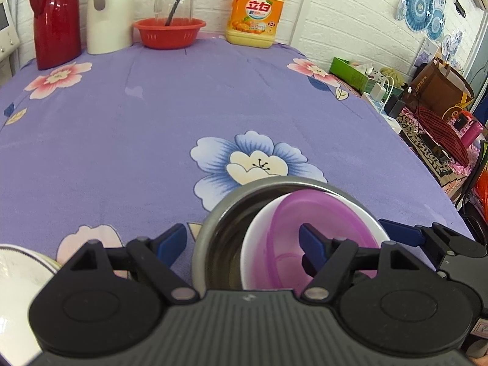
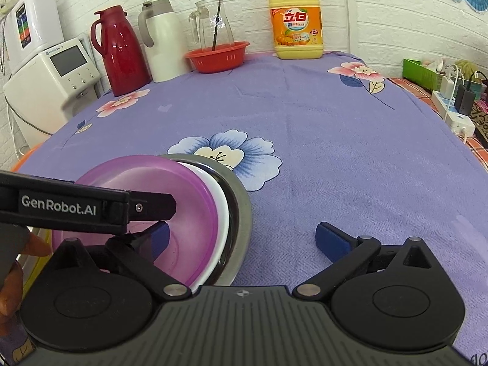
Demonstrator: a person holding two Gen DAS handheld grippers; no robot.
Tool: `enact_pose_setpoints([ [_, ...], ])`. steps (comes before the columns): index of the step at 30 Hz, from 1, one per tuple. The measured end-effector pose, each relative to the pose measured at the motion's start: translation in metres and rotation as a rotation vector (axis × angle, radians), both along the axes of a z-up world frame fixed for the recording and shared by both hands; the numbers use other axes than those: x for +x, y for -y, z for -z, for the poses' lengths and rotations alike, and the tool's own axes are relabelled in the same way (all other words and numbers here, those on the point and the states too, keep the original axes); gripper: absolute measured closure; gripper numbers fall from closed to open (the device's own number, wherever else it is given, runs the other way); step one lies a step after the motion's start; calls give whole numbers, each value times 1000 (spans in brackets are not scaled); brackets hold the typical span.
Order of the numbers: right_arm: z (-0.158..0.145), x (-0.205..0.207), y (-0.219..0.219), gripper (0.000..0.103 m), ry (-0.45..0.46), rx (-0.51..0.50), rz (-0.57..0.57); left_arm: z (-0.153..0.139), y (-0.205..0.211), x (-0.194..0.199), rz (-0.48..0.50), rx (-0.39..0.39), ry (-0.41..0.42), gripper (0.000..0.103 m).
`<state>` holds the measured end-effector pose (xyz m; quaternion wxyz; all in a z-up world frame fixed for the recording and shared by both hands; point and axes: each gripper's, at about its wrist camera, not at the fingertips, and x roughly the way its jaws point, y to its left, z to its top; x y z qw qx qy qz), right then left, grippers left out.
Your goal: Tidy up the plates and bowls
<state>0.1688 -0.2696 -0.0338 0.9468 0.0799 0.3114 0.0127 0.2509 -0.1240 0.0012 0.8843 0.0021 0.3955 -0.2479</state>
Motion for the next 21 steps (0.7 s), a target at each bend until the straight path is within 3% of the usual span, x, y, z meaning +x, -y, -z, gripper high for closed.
enact_pose_setpoints([
  [3, -2, -2, 0, 0, -21, -1, 14, -2, -3, -3, -1, 13, 9, 28],
  [5, -6, -11, -3, 0, 16, -5, -2, -2, -7, -6, 4, 2, 3, 28],
  [11, -12, -17, -16, 0, 37, -90, -28, 5, -7, -2, 7, -12, -37, 28],
  [17, -11, -15, -10, 0, 37, -31, -24, 6, -8, 1, 7, -31, -58, 28],
  [21, -11, -15, -13, 0, 45, -1, -62, 6, -11, 3, 9, -56, -69, 37],
])
